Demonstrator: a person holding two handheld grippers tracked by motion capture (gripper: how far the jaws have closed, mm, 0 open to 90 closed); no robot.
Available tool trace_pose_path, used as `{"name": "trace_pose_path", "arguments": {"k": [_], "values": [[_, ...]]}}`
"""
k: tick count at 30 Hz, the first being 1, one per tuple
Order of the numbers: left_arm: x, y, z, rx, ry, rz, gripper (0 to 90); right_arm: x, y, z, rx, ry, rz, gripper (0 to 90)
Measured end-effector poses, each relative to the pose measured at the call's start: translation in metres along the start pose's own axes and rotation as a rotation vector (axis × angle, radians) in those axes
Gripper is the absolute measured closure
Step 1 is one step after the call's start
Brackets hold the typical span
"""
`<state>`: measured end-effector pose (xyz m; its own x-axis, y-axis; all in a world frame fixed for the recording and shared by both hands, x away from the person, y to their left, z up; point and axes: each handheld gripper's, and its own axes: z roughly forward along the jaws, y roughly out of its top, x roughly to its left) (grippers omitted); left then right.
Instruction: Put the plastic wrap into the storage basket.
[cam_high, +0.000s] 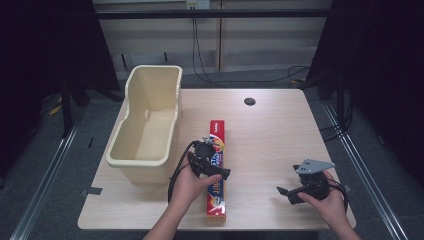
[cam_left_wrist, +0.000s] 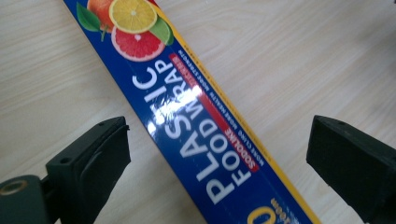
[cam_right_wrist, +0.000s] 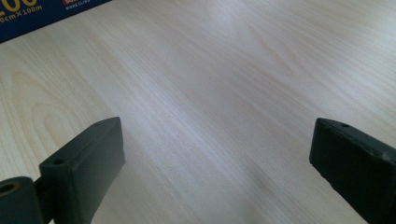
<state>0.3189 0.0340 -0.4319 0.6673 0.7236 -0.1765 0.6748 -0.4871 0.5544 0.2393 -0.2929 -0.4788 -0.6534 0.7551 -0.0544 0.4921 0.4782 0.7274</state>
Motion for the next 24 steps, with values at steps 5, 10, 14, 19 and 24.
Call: {"name": "trace_pose_path", "arguments": {"k": [5,10,14,19,24], "values": [[-0.002,0.014,0.004,0.056,0.043,-0.018,5.7,0.001,0.002,-0.002,-0.001,0.011,-0.005,3.1],[0.001,0.022,0.012,0.092,0.071,-0.080,6.7,0.002,0.005,-0.006,-0.021,0.006,-0.015,3.2],[0.004,0.028,0.017,0.132,0.092,-0.102,7.4,0.000,0.005,-0.008,-0.036,0.013,-0.011,3.3],[0.002,0.033,0.022,0.161,0.098,-0.128,8.0,-0.002,0.005,-0.010,-0.049,0.010,0.003,3.3],[0.005,0.035,0.028,0.183,0.113,-0.167,10.7,-0.001,0.005,-0.010,-0.058,0.012,0.007,3.4]]}}
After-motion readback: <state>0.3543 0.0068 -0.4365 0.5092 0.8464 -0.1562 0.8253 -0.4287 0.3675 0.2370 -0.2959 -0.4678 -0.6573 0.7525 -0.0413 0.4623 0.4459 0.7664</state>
